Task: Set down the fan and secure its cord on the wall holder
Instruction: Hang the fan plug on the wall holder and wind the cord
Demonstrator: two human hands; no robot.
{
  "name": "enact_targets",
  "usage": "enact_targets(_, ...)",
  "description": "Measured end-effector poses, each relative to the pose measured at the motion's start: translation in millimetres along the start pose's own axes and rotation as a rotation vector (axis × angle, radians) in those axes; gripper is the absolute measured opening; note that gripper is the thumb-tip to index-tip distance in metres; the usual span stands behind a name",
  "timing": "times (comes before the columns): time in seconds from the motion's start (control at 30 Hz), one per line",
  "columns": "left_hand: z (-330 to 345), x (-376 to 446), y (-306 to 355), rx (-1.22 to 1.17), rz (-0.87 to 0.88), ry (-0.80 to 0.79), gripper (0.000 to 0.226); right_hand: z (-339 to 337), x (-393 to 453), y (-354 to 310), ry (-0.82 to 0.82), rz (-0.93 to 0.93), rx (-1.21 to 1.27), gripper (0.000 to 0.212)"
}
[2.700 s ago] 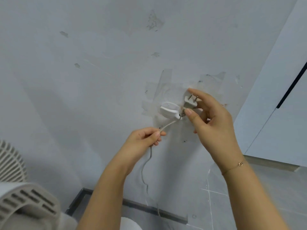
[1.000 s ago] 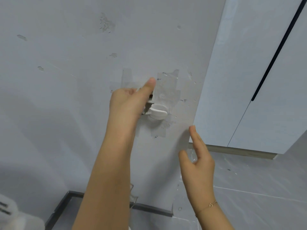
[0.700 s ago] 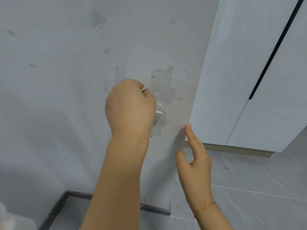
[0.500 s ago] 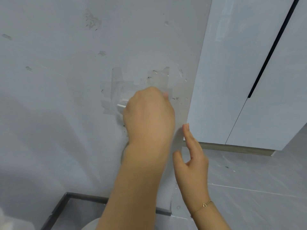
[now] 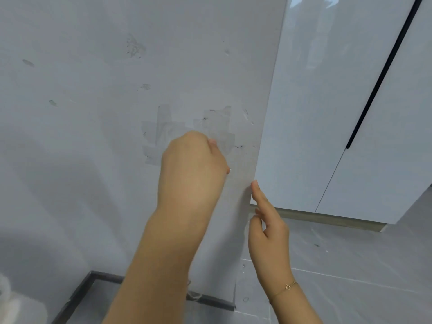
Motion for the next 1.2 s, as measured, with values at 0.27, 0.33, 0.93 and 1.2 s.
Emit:
enact_targets(0.27,28,-10,0,-0.188,0.006,-0.076,0.034,-12,2,11,-0.109,0.051,-0.074,0.061)
enact_targets(0.33,42,-10,-8,-0.242,0.006,-0.074,0.033,-13,3,13,-0.102,0.059,-0.072,0.059)
enact_targets(0.93,84,-8,-83,-0.827,-0.449,-0.367,0.022,-7,7,19,0.002,0.065,-0.044,0.053)
enact_targets(1.2,65,9,-130,-0.837,-0.57,-0.348,0.028,-6,18,16,0.089,0.091,0.024,0.037)
Point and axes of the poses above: each hand's wrist, its own x-axis towards the middle knuckle, its own z-axis out of the palm, y = z × x, the point moved 3 cm from there along x, towards the middle knuckle, and after that the axes turned 2 degrees about -y, right-handed, at the moved point
